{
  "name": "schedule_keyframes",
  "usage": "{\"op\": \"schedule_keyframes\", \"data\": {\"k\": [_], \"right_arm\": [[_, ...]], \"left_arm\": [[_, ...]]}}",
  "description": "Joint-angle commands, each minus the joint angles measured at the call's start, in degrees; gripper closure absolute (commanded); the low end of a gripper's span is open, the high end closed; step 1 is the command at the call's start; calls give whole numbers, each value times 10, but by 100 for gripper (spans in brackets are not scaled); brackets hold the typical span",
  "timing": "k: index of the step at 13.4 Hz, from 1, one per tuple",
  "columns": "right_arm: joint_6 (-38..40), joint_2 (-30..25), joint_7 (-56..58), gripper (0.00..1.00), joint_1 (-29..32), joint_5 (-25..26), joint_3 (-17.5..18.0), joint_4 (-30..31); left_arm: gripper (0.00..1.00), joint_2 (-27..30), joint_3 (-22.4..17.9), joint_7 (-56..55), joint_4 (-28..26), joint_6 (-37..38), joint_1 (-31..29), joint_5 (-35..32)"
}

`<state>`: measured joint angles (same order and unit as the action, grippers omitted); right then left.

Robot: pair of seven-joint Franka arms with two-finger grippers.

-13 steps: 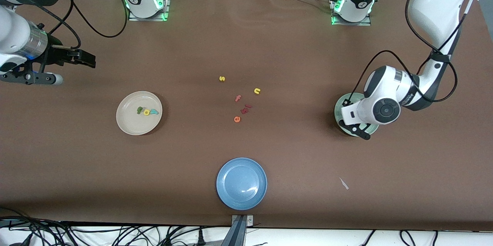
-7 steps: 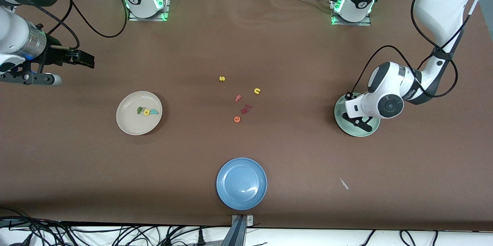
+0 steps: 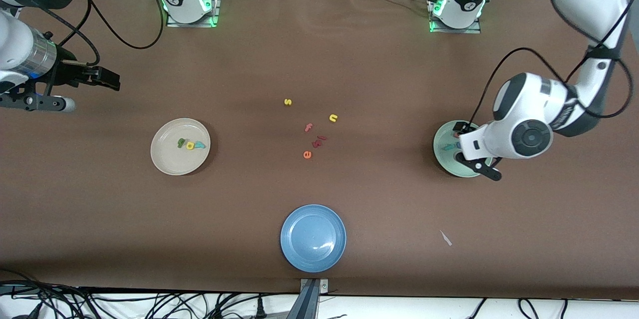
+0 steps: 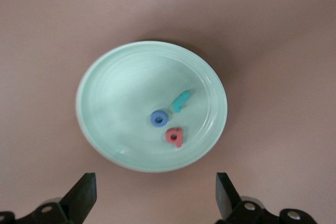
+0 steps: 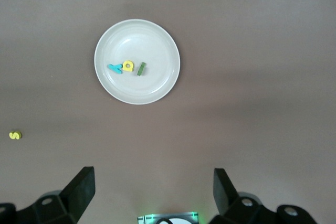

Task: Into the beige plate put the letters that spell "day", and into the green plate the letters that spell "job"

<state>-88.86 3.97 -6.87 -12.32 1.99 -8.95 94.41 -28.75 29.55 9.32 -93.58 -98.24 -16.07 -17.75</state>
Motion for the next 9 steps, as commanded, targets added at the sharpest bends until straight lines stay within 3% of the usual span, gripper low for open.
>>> {"op": "schedule_keyframes", "data": {"k": [1,3,6,7,9], "right_arm": [[-9,5,7,0,4,-1,2,-13],[-13,7,-1,0,3,-2,2,-13],[-23,8,-3,0,6,-27,-1,-12],[-27,8,-2,0,7,-28,-2,-12],[-27,8,-2,0,6,-23,-1,-12]], "left_arm": [[0,0,4,5,105,104,2,26],[0,0,4,6,173,157,3,34],[0,4,-5,8,227,143,-4,67],[0,24,-31,7,227,130,3,90],[0,77,-145,-8,214,124,88,142]]}}
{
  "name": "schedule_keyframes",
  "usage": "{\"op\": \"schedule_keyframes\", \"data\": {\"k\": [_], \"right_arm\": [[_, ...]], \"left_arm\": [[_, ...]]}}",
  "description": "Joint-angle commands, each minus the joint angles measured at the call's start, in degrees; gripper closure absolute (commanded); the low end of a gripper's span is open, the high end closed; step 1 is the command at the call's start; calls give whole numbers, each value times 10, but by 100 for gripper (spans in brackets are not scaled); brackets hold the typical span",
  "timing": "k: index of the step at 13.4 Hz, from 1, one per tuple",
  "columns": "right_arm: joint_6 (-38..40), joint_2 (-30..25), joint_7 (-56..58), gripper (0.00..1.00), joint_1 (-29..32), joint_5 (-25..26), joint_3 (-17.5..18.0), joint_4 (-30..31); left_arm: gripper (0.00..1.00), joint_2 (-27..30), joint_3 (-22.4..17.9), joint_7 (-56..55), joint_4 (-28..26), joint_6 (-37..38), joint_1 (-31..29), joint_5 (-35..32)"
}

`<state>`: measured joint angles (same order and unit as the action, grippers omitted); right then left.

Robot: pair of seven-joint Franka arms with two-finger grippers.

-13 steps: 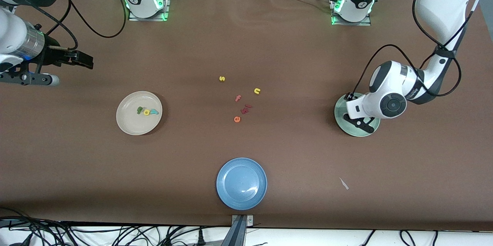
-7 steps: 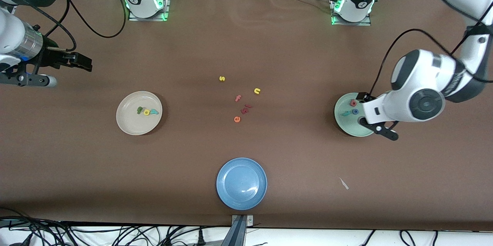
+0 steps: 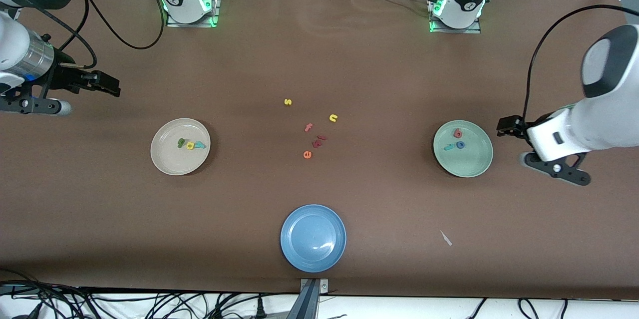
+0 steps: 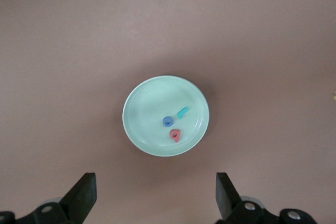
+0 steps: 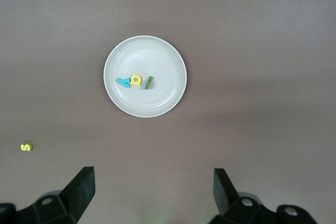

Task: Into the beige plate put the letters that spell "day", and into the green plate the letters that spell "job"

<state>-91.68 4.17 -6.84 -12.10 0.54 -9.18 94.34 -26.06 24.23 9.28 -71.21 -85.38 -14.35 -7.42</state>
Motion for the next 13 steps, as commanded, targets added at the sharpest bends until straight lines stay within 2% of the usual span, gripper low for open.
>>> {"op": "schedule_keyframes", "data": {"k": [1,2,3,6,8,10,13], "right_arm": [[0,6,-3,0,4,-5,1,-13],[-2,6,-2,0,4,-5,1,-13],[-3,6,-2,0,4,-6,1,-13],[-3,6,-2,0,4,-6,1,-12],[-3,6,-2,0,4,-6,1,-13],[-3,6,-2,0,4,-7,1,-12],[-3,6,-2,0,5,-7,1,-12]], "left_arm": [[0,67,-150,-18,-10,-5,120,43],[0,83,-168,-34,-16,-5,137,43],[0,112,-169,-56,-47,-5,139,43],[0,220,-172,-92,-181,-8,143,45],[0,272,-174,-101,-239,-50,143,74],[0,279,-196,-115,-244,-71,155,101],[0,279,-204,-109,-253,-88,155,94]]}}
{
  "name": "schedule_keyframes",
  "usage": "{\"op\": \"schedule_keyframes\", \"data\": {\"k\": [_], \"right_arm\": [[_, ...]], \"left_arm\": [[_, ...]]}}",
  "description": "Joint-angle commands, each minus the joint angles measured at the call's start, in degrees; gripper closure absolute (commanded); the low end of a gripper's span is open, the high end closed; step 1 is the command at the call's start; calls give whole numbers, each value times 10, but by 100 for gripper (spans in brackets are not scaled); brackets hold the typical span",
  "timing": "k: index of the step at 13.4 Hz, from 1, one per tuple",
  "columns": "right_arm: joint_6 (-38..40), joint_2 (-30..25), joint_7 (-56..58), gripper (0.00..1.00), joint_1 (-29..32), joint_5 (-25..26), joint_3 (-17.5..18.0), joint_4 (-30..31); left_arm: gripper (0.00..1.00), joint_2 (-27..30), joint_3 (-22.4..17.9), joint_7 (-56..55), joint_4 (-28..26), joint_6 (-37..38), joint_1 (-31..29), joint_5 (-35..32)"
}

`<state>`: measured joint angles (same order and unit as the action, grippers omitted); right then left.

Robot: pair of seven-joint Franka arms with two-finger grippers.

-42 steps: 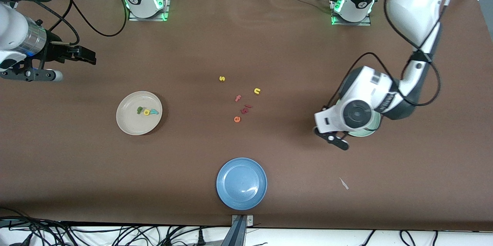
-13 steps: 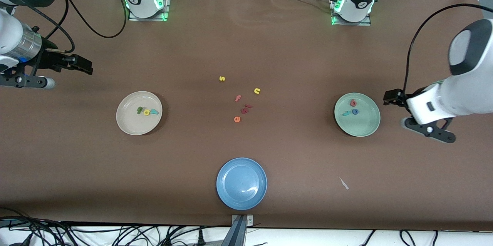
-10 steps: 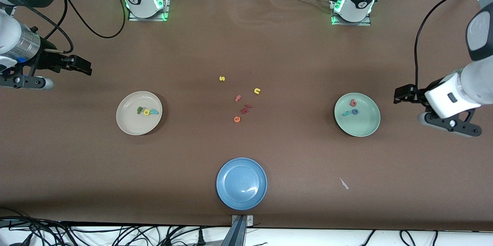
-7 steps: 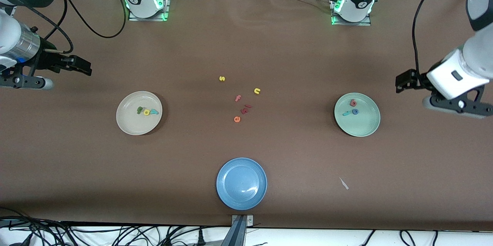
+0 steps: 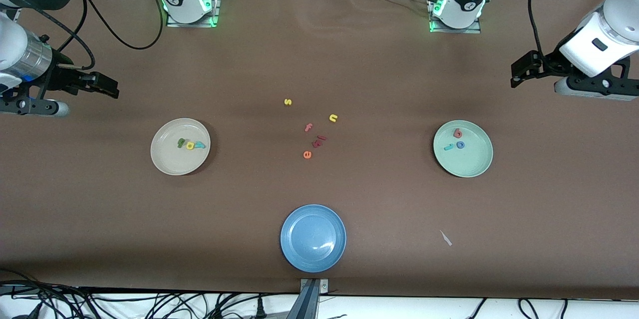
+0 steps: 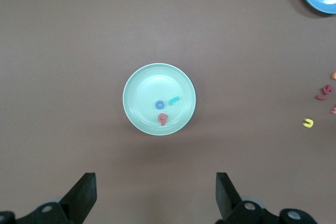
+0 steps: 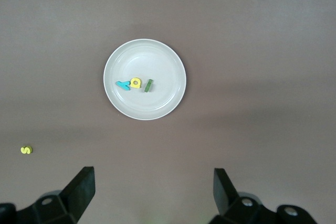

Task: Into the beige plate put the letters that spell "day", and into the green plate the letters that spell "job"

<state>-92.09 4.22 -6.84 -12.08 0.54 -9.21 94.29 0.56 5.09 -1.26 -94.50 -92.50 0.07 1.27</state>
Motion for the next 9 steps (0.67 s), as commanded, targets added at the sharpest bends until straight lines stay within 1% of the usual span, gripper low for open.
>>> {"op": "schedule_keyframes", "data": {"k": [1,2,4,5,9], "right_arm": [[1,5,-2,0,5,-7,2,-11],[1,5,-3,0,5,-7,2,-11],[1,5,-2,0,5,-8,2,-11],[1,5,-3,0,5,-8,2,-11],[1,5,-2,0,5,-9,2,-11]], "left_arm": [[0,12,-12,-3,-19,-15,11,7],[0,11,-12,-4,-17,-13,11,6],[0,3,-7,-8,-3,2,12,-19],[0,-7,-7,-8,8,8,11,-19],[0,-8,-6,-3,11,18,13,-21]]}}
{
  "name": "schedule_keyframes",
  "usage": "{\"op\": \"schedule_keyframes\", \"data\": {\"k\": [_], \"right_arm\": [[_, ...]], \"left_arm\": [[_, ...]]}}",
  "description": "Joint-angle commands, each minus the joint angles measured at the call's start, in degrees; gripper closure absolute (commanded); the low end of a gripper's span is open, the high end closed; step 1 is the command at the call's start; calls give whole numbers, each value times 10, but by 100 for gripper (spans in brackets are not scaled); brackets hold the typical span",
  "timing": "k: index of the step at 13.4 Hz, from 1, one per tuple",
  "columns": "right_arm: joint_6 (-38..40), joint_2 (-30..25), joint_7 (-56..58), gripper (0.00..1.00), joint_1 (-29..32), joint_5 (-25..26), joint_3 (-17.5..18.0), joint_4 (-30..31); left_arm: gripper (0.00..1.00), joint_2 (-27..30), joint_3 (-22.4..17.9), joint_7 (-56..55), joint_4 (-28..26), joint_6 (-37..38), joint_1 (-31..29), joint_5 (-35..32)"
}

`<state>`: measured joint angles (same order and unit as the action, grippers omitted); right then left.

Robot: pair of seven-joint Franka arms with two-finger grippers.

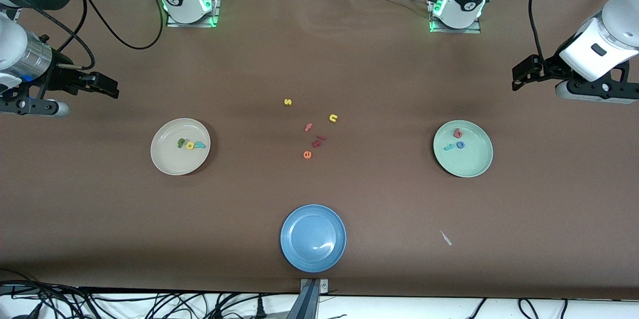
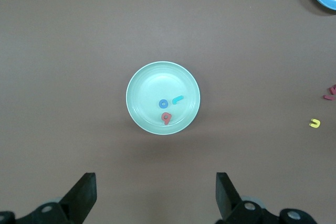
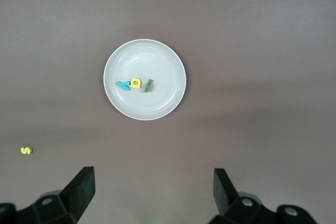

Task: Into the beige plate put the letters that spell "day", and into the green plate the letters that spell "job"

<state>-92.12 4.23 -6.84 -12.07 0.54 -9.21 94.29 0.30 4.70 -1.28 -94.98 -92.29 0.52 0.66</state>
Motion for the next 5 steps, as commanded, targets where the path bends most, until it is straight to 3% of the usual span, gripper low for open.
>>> {"op": "schedule_keyframes", "data": {"k": [1,5], "right_arm": [[1,5,-3,0,5,-9,2,-11],[1,5,-3,0,5,-9,1,-11]], "left_arm": [[0,-6,-2,-2,16,17,8,-14],[0,-6,-2,-3,16,19,9,-14]]}}
